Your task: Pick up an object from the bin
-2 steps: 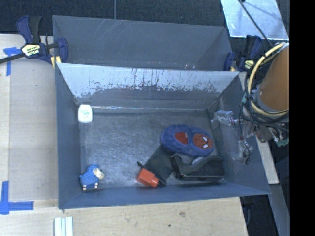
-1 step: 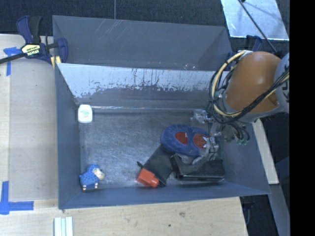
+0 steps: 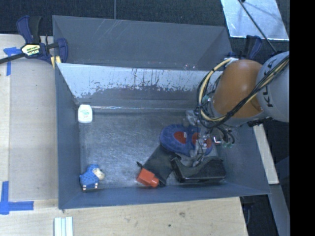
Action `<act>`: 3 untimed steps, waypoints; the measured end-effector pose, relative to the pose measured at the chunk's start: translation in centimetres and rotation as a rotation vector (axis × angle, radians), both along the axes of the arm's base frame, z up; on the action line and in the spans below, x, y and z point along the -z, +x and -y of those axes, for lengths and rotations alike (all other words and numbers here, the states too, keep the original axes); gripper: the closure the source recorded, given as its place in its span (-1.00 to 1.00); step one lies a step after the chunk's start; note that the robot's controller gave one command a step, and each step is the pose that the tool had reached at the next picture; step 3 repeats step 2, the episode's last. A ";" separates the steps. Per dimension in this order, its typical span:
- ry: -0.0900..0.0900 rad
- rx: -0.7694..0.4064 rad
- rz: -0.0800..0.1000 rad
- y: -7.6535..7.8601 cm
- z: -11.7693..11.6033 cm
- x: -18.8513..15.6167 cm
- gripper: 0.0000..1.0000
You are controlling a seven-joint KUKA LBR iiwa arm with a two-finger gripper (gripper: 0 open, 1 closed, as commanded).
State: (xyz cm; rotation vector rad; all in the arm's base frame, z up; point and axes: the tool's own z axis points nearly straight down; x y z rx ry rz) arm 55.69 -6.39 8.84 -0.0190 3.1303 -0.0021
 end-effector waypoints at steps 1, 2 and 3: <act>-0.001 0.000 0.006 0.2 0.1 -0.1 1.00; 0.001 0.020 0.002 0.8 -1.8 -17.4 1.00; 0.001 0.020 0.002 0.8 -1.8 -17.4 1.00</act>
Offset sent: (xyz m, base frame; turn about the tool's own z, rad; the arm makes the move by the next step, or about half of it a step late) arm 0.0000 0.0000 0.0000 0.0000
